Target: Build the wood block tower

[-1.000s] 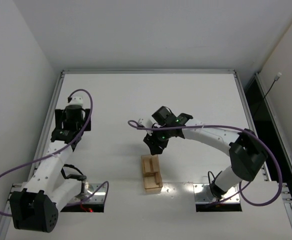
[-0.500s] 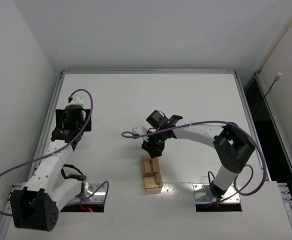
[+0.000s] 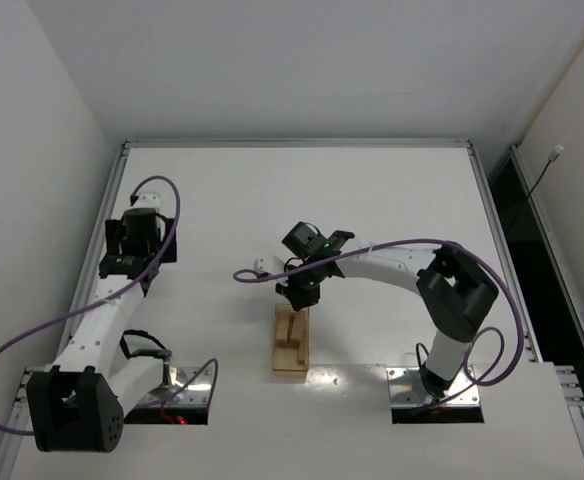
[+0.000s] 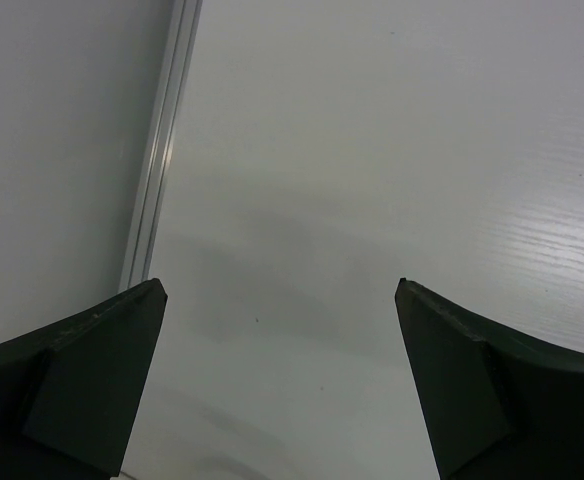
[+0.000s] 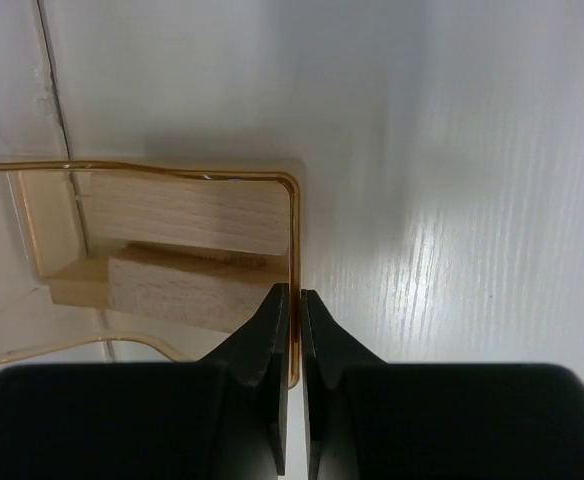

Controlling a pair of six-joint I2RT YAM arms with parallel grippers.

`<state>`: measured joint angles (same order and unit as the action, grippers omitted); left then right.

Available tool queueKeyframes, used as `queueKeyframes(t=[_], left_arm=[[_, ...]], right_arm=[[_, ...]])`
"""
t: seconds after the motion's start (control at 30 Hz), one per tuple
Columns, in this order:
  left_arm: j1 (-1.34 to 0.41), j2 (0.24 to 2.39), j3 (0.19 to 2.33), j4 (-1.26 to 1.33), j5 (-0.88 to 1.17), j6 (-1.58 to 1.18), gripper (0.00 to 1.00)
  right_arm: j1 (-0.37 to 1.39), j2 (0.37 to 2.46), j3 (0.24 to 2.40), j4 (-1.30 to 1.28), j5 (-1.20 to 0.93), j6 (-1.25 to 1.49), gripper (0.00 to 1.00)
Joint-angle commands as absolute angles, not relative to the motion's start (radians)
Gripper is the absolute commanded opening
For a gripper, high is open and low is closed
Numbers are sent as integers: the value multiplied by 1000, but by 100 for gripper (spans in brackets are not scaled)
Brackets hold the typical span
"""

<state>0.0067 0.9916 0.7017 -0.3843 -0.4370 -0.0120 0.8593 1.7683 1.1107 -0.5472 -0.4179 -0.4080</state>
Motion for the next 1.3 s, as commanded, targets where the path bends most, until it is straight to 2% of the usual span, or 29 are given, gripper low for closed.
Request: queueKeyframes(t=[0.0,0.2,0.37,0.6,0.77,1.03,1.27], left_arm=[[34,1002,712,-347,-405,11,100],[54,1072,779,-376,-359,-9,100],[54,1094,788,-376,-328,-18,100],[54,1103,816,-385,-319,-29,100],[54,1092,825,-394,-319,-29,100],[63,1083,825,-403,-319,-29,100],[81,1074,825,-403,-319,-11,100]], right_arm=[[853,1763,1126,-534,-390,-440,0],[805,1594,1088,-387,-93,-419,0],[753,1549,1150,-269,191,-451,0],[753,1509,1126,75,446,-613,0],[787,1497,1045,288,520,-777,0],[871,1512,795,887,568,-1198,0],[925,1571,560,1383,391,-1488,0]])
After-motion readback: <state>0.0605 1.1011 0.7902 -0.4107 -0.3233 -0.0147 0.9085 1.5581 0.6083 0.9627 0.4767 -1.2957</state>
